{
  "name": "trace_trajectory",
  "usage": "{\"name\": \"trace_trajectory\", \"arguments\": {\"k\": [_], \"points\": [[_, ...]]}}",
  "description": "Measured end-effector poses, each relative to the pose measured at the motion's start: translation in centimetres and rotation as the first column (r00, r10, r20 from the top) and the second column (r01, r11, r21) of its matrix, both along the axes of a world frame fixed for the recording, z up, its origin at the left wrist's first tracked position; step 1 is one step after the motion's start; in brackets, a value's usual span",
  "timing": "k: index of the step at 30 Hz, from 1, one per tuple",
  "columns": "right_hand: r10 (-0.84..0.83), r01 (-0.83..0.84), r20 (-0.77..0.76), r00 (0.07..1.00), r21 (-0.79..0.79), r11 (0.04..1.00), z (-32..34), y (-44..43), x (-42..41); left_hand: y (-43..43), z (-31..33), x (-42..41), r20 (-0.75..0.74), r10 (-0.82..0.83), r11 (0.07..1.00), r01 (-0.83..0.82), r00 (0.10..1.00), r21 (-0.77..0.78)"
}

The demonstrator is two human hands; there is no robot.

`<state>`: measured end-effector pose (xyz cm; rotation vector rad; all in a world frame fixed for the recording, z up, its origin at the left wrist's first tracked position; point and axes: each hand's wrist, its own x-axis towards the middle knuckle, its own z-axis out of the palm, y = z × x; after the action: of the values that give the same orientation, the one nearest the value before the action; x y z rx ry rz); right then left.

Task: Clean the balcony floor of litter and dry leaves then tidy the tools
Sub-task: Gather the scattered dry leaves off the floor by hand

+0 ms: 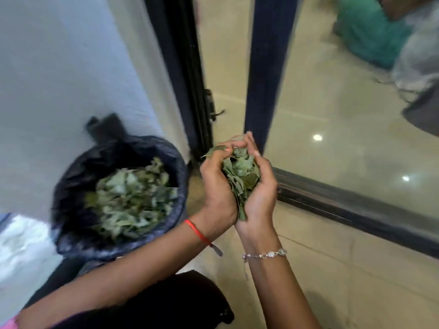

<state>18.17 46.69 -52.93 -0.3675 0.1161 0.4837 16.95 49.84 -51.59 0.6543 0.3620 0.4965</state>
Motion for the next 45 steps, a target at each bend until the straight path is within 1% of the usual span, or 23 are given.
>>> {"name": "trace_trajectory", "arguments": {"k": [1, 4, 6, 7, 8, 10, 13, 15, 16, 17, 18, 19, 22, 25, 28, 30, 32, 35, 37, 40, 42, 43, 45], "points": [[0.027, -0.026, 0.035, 0.999, -0.028, 0.999, 0.4, 1.3, -0.3, 1.3, 0.6, -0.5, 0.022, 0.042, 0.999, -0.041, 0.999, -0.017], [0.112, -0.016, 0.225, 0.968, -0.391, 0.92, 1.7, 5.3, -1.1, 5.1, 2.8, -1.6, 0.02, 0.146, 0.985, -0.143, 0.989, -0.1], [0.179, -0.11, 0.143, 0.973, -0.393, 0.913, 3.1, 8.2, -1.9, 7.5, 4.3, -2.8, 0.003, 0.233, 0.968, -0.232, 0.972, -0.095], [0.194, -0.119, 0.14, 0.971, -0.422, 0.899, 3.6, 9.3, -2.3, 8.7, 4.5, -3.4, -0.054, 0.298, 0.953, -0.3, 0.953, -0.032], [0.212, -0.098, 0.168, 0.963, -0.517, 0.851, 4.1, 10.3, -2.8, 10.1, 4.5, -4.4, -0.149, 0.371, 0.927, -0.358, 0.916, 0.107], [0.352, -0.071, 0.247, 0.903, -0.721, 0.689, 4.8, 11.7, -3.7, 12.1, 4.3, -6.3, -0.299, 0.499, 0.836, -0.36, 0.814, 0.414], [0.601, -0.125, 0.201, 0.774, -0.882, 0.455, 6.3, 13.0, -4.6, 13.4, 5.0, -8.0, -0.522, 0.522, 0.784, -0.138, 0.675, 0.606], [0.676, -0.091, 0.188, 0.712, -0.931, 0.354, 8.6, 13.5, -3.9, 13.8, 7.0, -8.4, -0.734, 0.496, 0.796, 0.095, 0.464, 0.598], [0.688, -0.055, 0.189, 0.701, -0.947, 0.316, 9.9, 13.8, -3.4, 14.0, 8.2, -8.5, -0.798, 0.474, 0.785, 0.231, 0.373, 0.575], [0.703, -0.023, 0.191, 0.685, -0.959, 0.283, 11.3, 13.8, -3.0, 14.2, 9.4, -8.6, -0.825, 0.466, 0.746, 0.359, 0.32, 0.56], [0.71, -0.011, 0.18, 0.681, -0.967, 0.256, 13.1, 13.8, -2.8, 14.6, 10.8, -8.8, -0.826, 0.473, 0.688, 0.456, 0.308, 0.564], [0.712, -0.017, 0.168, 0.682, -0.969, 0.245, 14.9, 13.6, -2.7, 14.9, 12.1, -8.9, -0.805, 0.484, 0.634, 0.496, 0.344, 0.593], [0.681, -0.027, 0.13, 0.721, -0.976, 0.214, 19.6, 12.4, -3.0, 14.7, 16.9, -9.6, -0.737, 0.463, 0.544, 0.498, 0.493, 0.675], [0.594, -0.049, 0.071, 0.801, -0.982, 0.184, 23.2, 9.1, -4.3, 12.3, 21.9, -9.6, -0.747, 0.339, 0.395, 0.634, 0.572, 0.665], [0.399, -0.002, 0.075, 0.914, -0.982, 0.19, 23.9, 3.7, -6.4, 8.1, 22.9, -9.5, -0.763, 0.181, 0.242, 0.724, 0.621, 0.646], [0.21, 0.015, 0.049, 0.976, -0.987, 0.161, 22.3, -1.1, -7.7, 4.4, 21.6, -9.4, -0.8, 0.091, 0.214, 0.773, 0.593, 0.597], [0.035, 0.029, 0.033, 0.999, -0.995, 0.098, 19.9, -5.8, -9.3, 0.8, 19.1, -9.7, -0.821, -0.001, 0.172, 0.809, 0.57, 0.562], [-0.177, 0.057, 0.063, 0.982, -0.998, -0.035, 13.2, -13.5, -12.0, -5.9, 12.2, -10.2, -0.83, -0.192, 0.025, 0.848, 0.524, 0.53], [-0.243, 0.067, 0.094, 0.965, -0.991, -0.115, 8.1, -17.3, -13.6, -9.0, 7.1, -10.5, -0.817, -0.305, -0.062, 0.846, 0.49, 0.53], [-0.3, 0.047, 0.103, 0.948, -0.981, -0.188, -2.1, -20.7, -16.9, -12.7, -3.1, -10.9, -0.804, -0.435, -0.302, 0.776, 0.405, 0.554], [-0.321, -0.009, 0.065, 0.945, -0.974, -0.225, -8.5, -21.4, -18.4, -13.8, -9.1, -10.8, -0.804, -0.495, -0.422, 0.718, 0.329, 0.554], [-0.327, -0.058, 0.033, 0.944, -0.963, -0.264, -12.1, -21.4, -19.1, -14.2, -12.5, -10.8, -0.806, -0.512, -0.481, 0.679, 0.297, 0.555], [-0.294, -0.161, -0.04, 0.955, -0.902, -0.4, -18.0, -21.0, -20.0, -14.3, -18.4, -10.6, -0.807, -0.503, -0.602, 0.544, 0.309, 0.584]]}}
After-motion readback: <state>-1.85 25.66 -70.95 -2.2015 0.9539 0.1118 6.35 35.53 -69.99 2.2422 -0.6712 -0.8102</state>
